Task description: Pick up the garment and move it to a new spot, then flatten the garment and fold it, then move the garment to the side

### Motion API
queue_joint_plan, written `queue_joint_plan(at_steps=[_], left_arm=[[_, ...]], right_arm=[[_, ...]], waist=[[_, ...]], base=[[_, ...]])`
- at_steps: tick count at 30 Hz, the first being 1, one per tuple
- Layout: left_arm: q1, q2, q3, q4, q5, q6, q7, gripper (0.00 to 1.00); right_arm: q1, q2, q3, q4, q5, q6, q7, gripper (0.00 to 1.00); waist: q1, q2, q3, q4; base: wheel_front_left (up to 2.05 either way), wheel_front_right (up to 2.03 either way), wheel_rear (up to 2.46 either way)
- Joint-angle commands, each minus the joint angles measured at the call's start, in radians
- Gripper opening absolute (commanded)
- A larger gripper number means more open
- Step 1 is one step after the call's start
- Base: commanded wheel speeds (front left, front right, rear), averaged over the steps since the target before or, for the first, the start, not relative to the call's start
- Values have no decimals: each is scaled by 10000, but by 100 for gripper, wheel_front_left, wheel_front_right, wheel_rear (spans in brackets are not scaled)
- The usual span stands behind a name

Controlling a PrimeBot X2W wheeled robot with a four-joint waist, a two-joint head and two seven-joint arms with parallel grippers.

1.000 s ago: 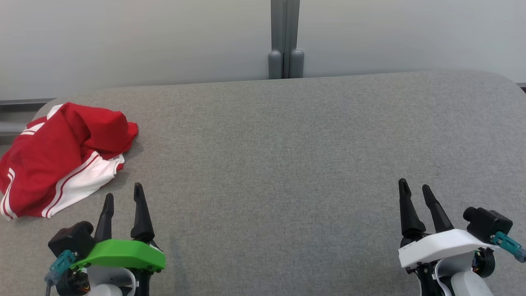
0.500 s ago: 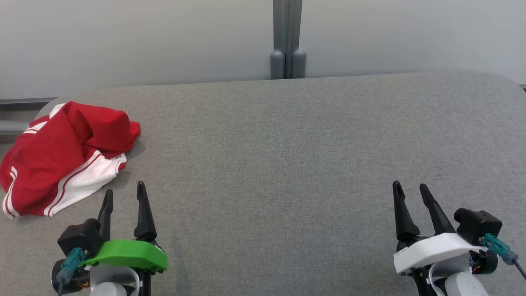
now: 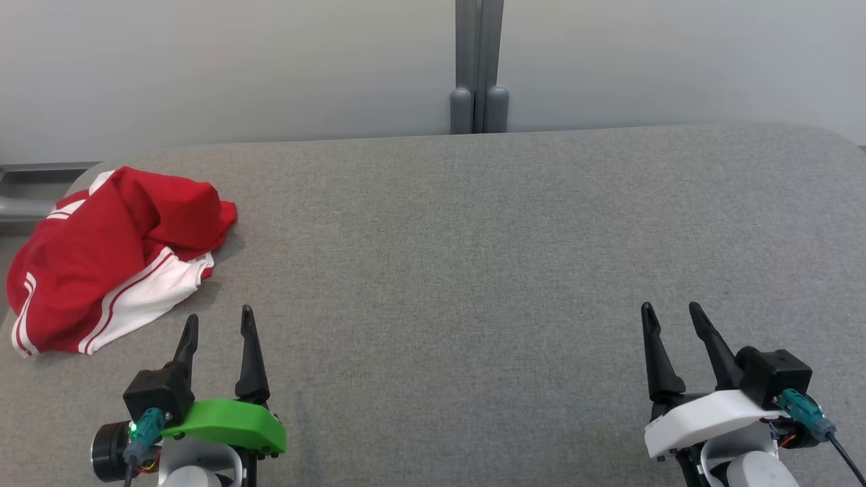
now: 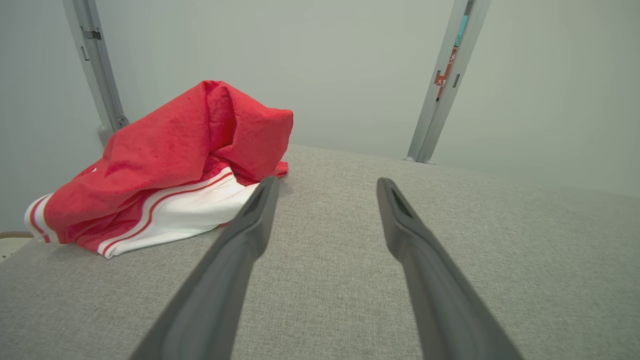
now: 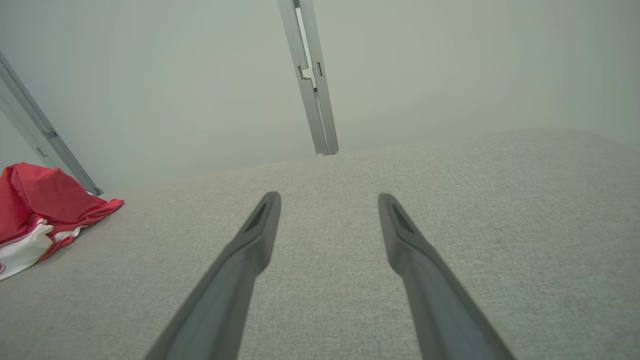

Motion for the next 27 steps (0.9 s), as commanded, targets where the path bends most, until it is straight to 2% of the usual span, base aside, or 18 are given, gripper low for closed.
queue_joint_plan(at_steps=[1, 18, 27], left_arm=[[-212, 72, -29, -34, 185, 71, -55, 100], [54, 193, -293, -698, 1175, 368, 480, 100], [54, 225, -281, -602, 951, 414, 464, 100]], right_arm=[[59, -52, -11, 2, -238, 3, -98, 100], [215, -59, -136, -214, -1568, 2, 59, 100], [227, -57, -187, -316, -1427, 2, 114, 100]], waist=[[0, 0, -18, 8], [0, 0, -119, 67], [0, 0, -89, 48]], base=[[0, 0, 0], [0, 0, 0], [0, 0, 0]])
